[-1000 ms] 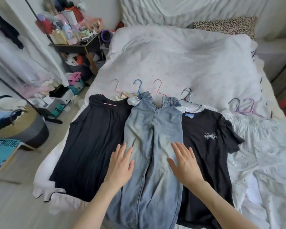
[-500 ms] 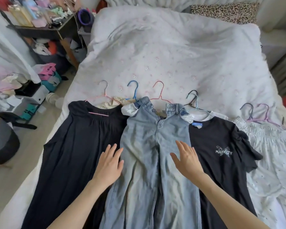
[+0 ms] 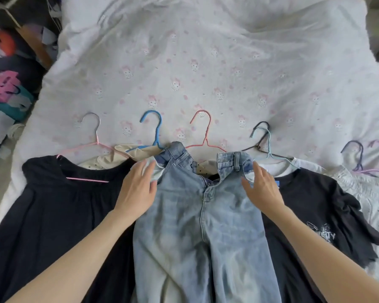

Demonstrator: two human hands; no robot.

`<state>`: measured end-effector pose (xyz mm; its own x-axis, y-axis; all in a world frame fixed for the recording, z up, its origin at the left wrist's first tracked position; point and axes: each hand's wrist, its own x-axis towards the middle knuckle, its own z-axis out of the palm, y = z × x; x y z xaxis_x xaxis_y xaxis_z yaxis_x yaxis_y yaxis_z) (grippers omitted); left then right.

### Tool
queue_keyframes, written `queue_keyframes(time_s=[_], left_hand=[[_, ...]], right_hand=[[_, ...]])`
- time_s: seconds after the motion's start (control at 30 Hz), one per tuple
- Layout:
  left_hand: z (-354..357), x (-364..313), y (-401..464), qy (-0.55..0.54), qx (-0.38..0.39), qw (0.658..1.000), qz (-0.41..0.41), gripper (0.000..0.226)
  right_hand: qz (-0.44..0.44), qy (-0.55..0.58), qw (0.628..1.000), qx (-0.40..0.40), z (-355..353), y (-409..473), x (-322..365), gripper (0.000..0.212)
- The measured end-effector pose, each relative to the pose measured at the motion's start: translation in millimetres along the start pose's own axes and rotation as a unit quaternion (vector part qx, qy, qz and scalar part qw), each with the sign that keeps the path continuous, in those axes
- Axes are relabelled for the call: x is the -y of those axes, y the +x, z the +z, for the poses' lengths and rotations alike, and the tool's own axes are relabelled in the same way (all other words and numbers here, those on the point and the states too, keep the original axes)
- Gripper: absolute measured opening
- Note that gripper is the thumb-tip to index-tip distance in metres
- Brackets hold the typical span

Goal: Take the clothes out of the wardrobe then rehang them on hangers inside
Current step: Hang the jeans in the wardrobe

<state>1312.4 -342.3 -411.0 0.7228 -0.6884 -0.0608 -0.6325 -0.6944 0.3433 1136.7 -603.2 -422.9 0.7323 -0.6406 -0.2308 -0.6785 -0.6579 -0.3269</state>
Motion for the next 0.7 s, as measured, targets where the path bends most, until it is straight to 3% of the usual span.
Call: queue_keyframes(time_s=[0.13,0.27,0.43,0.6,0.7], left_hand=[[13.1,4.5,42.1,0.018,-0.007,1.000,0.009,0.049],[20.1,2.9,56.3,0.030,-0.028,0.999,-0.002,0.056],[8.2,-6.3,47.4,-0.070,-0.070,0.995,-0.026,0.026],[-23.8,-32.3,20.1,-0.093,-0.087,0.992,0.001,0.019],[-46.8,-56.2,5.6,-0.081,-0.088,0.992,0.032,0.022]], right_hand=[[0.051,-0.065,0.996,0.041,8.1,41.8,-4.4,0.064],[0.062,-0.048,0.995,0.059,17.4,57.6,-9.7,0.065],[0.040,0.047,0.998,-0.003,6.0,30.8,-16.6,0.053],[-0.009,0.120,0.990,-0.074,-22.7,-32.2,-18.3,0.033],[0.013,0.182,0.978,-0.100,-46.8,-65.0,-17.8,0.046]])
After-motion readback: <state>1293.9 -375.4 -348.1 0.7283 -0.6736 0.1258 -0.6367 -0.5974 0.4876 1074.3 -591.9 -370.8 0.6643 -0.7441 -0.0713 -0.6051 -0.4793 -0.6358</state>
